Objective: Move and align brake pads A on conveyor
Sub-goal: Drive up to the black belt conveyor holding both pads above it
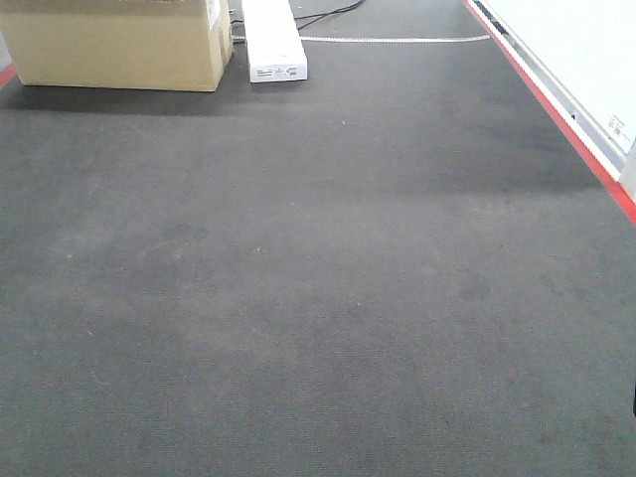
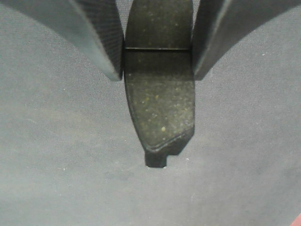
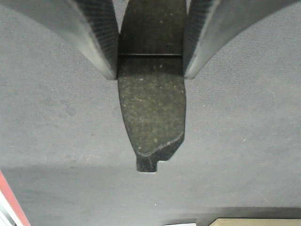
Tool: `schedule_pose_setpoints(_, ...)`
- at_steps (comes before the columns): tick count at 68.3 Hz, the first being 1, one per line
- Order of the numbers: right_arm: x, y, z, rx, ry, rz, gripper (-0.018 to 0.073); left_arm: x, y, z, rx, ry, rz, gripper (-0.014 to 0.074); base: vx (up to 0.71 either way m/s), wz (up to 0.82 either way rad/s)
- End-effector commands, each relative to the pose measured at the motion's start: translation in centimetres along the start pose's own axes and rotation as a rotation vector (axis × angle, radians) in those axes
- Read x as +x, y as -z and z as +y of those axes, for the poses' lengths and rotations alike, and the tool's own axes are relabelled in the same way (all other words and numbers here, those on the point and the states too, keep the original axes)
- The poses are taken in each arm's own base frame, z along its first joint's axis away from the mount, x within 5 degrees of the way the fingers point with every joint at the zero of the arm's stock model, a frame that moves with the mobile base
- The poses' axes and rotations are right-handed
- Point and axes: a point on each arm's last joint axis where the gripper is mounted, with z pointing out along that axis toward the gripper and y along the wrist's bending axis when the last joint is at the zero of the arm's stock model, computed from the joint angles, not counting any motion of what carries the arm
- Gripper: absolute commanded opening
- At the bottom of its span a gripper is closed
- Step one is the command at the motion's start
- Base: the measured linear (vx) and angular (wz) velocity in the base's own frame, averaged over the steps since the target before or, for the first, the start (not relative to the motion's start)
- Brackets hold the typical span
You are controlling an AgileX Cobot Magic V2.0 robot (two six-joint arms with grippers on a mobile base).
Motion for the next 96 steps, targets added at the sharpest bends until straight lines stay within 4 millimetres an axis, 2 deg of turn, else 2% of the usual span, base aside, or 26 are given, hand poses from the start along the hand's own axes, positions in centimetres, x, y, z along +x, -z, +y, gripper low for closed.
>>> schedule_pose_setpoints(1, -1.7, 0.4, 0.1, -0.008, 0.012, -0.117, -0.0004, -1.6, 0.4, 0.0, 0.004, 0.007, -0.11, -0.0006, 0.02, -0.01)
schedule_pose_setpoints(88, -1.7, 0.4, 0.1, -0.008, 0.012, -0.117, -0.0004, -1.7, 0.3, 0.0, 0.005, 0.036, -0.113, -0.0003, 0.0, 0.0)
schedule_pose_setpoints(96, -1.7, 0.4, 0.1, -0.008, 0.012, -0.117, -0.0004, -2.6, -0.4, 0.0, 0.006, 0.068, -0.069, 0.0004, 0.0, 0.0)
